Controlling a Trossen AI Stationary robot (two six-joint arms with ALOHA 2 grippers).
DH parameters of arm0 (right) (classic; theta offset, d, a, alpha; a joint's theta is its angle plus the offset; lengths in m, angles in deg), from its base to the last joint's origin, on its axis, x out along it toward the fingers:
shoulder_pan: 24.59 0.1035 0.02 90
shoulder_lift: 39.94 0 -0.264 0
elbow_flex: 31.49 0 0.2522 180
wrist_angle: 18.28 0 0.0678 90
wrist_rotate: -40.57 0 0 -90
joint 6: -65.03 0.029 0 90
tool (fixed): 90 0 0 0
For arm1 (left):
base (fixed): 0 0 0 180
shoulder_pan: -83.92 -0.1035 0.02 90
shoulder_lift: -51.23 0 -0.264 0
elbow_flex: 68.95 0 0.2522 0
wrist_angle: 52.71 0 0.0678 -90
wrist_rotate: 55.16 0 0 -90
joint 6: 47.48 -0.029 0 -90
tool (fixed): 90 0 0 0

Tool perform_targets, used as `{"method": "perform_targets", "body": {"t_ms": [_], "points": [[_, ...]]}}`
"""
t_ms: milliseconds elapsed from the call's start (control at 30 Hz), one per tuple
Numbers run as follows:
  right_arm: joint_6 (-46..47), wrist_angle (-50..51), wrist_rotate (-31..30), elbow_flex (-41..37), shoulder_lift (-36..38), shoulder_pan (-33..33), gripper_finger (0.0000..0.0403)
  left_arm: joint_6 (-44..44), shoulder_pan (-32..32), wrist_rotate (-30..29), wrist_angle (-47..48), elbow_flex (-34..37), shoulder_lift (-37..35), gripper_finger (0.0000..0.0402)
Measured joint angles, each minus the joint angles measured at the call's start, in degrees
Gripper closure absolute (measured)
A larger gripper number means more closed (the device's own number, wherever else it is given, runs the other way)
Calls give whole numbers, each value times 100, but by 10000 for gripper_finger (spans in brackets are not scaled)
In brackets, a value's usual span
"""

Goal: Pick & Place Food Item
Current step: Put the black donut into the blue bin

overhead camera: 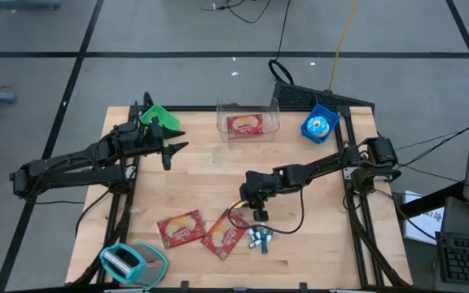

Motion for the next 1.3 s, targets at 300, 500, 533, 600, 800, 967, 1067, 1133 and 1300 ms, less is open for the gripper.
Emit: {"method": "perform_targets", "body": {"t_ms": [300, 500, 533, 600, 800, 967, 1067, 1133, 1300], "points": [[-1, -9, -11, -4, 283, -51, 364, 0, 0, 1, 0, 0, 0, 215], [-22, 262, -20, -5, 868, -198, 374, 0, -2, -1, 1, 0, 0, 215], [-33, 334, -20, -2, 991, -243, 374, 0, -2, -1, 4, 0, 1, 215], [-42, 629, -39, -1, 1278, -346, 374, 0, 0, 1, 0, 0, 0, 215], [-157, 1394, -58, -4, 2199, -824, 377, 0, -2, 0, 2, 0, 0, 215], [-402, 2174, -813, -4, 2947, -1355, 376, 0, 0, 1, 0, 0, 2, 215], [-626, 2613, -1402, -4, 3349, -1783, 375, 0, -2, -1, 0, 0, 0, 215], [-735, 2756, -1872, -4, 3569, -2115, 377, 0, 0, 1, 0, 0, 1, 215], [-897, 2617, -2886, -199, 3977, -3043, 379, 0, 0, 1, 0, 0, 0, 215]]}}
